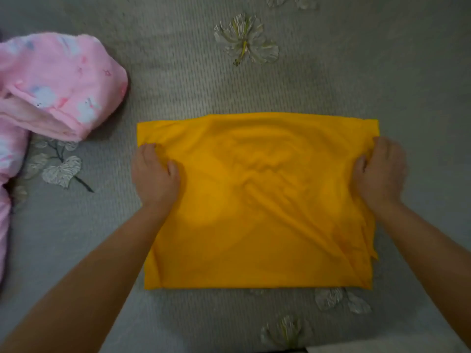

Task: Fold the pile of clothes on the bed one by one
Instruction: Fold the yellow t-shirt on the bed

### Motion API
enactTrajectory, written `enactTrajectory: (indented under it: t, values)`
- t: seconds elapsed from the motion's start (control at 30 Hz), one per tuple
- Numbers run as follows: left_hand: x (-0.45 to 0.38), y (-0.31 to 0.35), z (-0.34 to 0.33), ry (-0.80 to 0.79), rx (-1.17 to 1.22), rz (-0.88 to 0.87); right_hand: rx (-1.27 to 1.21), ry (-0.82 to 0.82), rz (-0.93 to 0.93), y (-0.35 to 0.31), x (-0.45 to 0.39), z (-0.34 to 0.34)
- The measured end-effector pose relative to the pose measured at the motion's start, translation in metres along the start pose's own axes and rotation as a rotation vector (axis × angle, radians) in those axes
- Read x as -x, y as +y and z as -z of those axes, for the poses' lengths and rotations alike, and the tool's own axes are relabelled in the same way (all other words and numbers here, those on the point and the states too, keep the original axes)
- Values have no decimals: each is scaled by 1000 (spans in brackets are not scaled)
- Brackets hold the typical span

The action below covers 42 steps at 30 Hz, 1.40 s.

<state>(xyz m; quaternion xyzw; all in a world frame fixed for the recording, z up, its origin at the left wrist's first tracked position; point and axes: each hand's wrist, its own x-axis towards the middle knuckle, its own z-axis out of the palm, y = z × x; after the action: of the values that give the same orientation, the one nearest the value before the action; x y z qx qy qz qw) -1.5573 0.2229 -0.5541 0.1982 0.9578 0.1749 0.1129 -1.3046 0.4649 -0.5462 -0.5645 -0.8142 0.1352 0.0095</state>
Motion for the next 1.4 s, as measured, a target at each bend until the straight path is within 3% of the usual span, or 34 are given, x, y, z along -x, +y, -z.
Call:
enactTrajectory:
  t: [0.17, 0.33, 0.43, 0.57, 0.67, 0.77, 1.0, 1.13, 1.3, 1.4]
  values:
    - [107, -26, 0, -110, 0, 97, -109, -42, -69, 25, 112, -9]
    - [170, -54, 9, -77, 35, 381, -200, -20, -423, 41, 172, -5]
    - [184, -66, 16, -118, 72, 405, -221, -66, -417, 45, 182, 1]
    - [176, -73, 26, -54, 160, 387, -253, -75, -419, 45, 169, 10]
    - [170, -80, 32, -28, 380, 559, -315, -12, -554, 52, 159, 19]
    - [167, -89, 35, -142, 584, 664, -341, -20, -613, 62, 155, 23]
    - [164, -108, 28, -336, 246, 325, -157, -184, -500, 78, 154, 16]
    - [161, -118, 25, -411, 29, 278, -10, -226, -429, 87, 152, 9]
    - [165, -117, 30, -501, -114, 137, 59, -208, -419, 85, 158, 4]
    - [170, -112, 31, -433, -262, 141, -1, -116, -472, 77, 165, 2]
